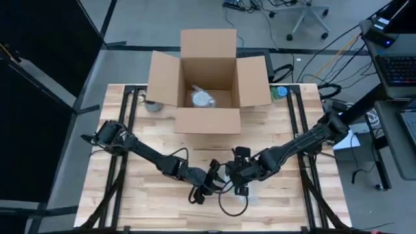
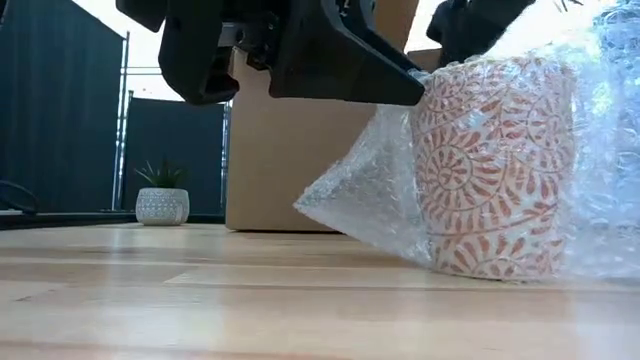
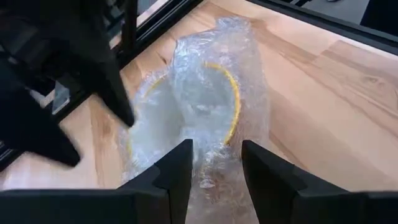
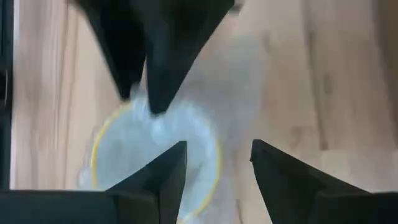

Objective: Wrap mug
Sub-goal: Wrap the orange mug with bubble wrap

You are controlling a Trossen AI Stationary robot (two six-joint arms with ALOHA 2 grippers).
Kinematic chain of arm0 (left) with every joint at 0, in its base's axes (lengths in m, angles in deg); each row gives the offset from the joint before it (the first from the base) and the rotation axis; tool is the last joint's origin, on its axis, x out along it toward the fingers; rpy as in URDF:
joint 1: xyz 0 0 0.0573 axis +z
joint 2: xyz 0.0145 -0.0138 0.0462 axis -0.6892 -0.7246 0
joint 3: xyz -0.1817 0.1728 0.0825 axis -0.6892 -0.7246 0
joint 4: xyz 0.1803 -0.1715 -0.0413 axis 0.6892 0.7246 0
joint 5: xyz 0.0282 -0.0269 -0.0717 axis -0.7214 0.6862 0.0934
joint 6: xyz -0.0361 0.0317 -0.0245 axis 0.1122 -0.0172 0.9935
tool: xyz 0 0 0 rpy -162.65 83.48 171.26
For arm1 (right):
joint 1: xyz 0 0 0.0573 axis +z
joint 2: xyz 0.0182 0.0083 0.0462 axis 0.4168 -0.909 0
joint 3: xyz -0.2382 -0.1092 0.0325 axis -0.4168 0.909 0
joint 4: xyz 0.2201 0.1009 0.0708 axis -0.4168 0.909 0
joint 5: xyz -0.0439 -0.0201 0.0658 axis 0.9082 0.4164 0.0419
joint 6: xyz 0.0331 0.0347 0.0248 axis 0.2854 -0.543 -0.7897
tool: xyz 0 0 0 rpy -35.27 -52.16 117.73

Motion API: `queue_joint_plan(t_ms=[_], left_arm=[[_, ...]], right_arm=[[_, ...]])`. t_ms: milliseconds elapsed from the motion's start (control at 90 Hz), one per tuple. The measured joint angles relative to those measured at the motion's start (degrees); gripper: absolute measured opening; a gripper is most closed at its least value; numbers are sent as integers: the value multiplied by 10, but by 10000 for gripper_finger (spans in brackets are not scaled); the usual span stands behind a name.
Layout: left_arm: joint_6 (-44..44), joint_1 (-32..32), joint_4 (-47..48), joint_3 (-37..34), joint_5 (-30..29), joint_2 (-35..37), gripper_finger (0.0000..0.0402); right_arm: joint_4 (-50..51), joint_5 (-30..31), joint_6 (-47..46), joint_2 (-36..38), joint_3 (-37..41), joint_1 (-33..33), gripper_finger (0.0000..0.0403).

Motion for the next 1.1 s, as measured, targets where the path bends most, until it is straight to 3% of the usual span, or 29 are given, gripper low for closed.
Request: queue_joint_plan(t_ms=[111, 300, 467, 900, 1100], left_arm=[[0, 0, 0, 0, 0, 0, 125], [1, 0, -1, 0, 0, 0, 125], [0, 0, -2, 0, 0, 0, 125], [0, 0, -2, 0, 0, 0, 125], [0, 0, -2, 0, 0, 0, 125]], right_arm=[[-29, -42, 14, -37, 0, 0, 167], [-33, -48, 17, -112, -3, 4, 167], [-24, -53, 17, -129, -4, 3, 167], [44, -62, -20, 29, 1, 6, 167], [63, -58, -67, 50, 1, 22, 167]])
